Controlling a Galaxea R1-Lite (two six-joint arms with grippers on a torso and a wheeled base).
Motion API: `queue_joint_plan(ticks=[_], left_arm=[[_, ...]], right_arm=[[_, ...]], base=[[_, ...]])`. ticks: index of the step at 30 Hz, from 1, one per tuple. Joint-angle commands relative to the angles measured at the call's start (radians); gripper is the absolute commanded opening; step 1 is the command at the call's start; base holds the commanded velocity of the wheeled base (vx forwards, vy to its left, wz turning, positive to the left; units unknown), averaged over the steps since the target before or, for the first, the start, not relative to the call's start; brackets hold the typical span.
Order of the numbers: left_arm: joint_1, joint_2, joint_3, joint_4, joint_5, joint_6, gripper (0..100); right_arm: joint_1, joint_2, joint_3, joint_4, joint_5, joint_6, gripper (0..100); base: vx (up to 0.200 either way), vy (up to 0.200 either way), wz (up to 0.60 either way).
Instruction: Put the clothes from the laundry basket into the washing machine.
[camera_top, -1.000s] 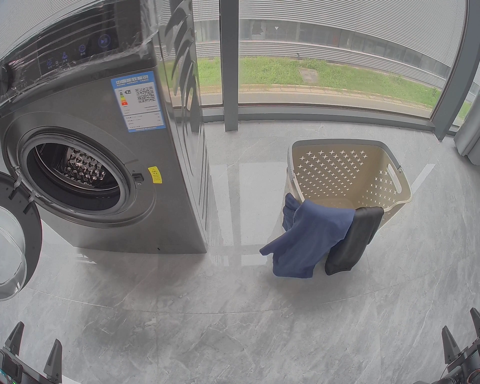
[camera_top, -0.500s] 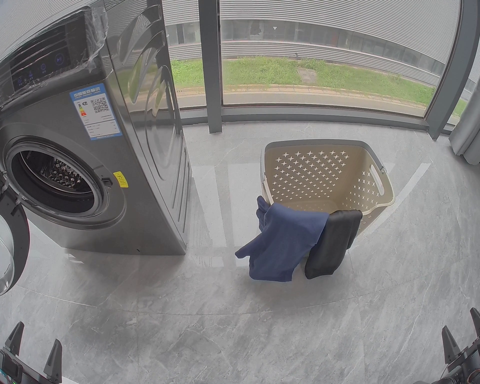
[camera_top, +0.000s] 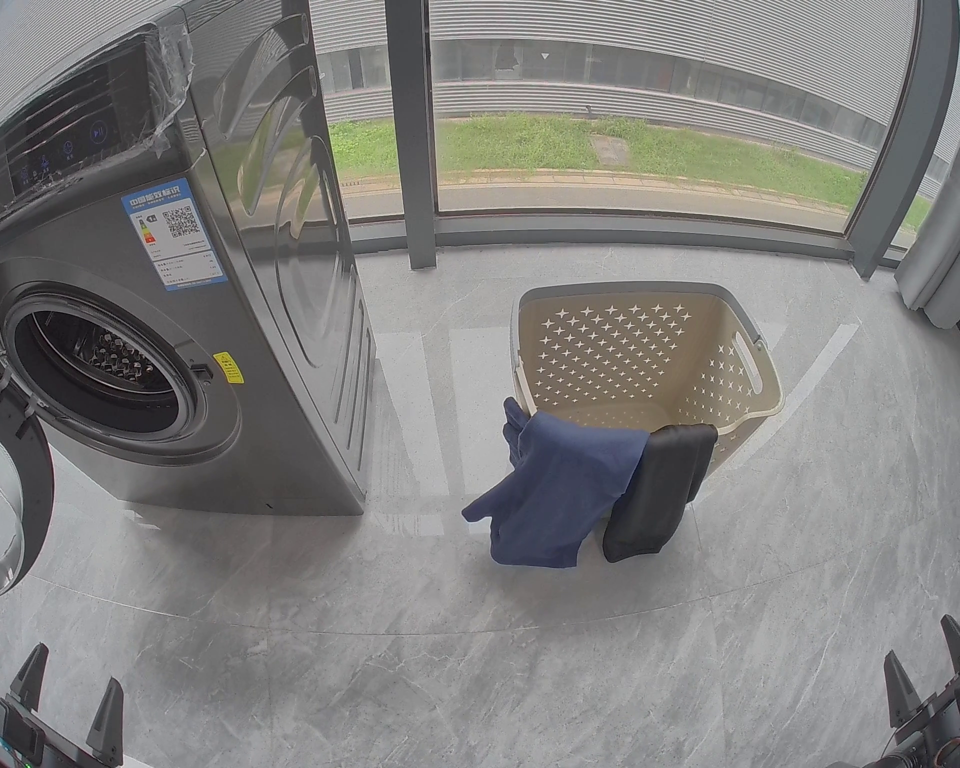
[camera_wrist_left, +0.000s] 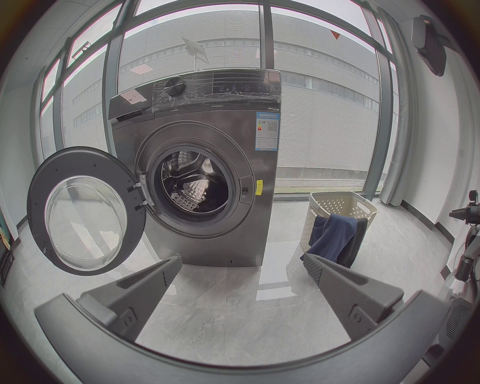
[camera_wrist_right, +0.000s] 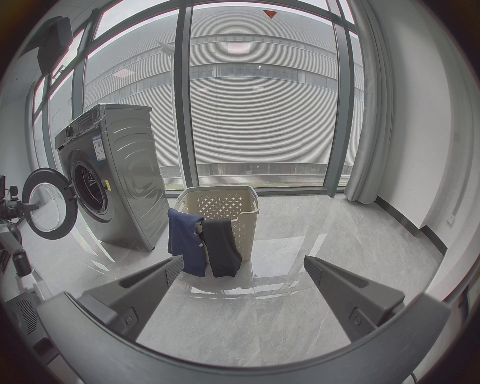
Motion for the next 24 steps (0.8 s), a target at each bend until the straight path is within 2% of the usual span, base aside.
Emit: queue_joint_plan(ticks=[1, 14, 24], left_arm=[[0.000, -0.009, 0.018, -0.001, -0.001, 0.000, 100], [0.000, -0.009, 0.018, -0.001, -0.006, 0.002, 100], [0.001, -0.009, 0.018, -0.001, -0.004, 0.008, 100]], right_arm=[[0.000, -0.015, 0.010, 0.002, 0.000, -0.003, 100], [0.002, -0.015, 0.010, 0.002, 0.001, -0.001, 100], [0.002, -0.015, 0.010, 0.002, 0.001, -0.001, 100]], base=[[0.000, 0.000, 0.00], [0.000, 0.000, 0.00], [0.000, -0.200, 0.00]])
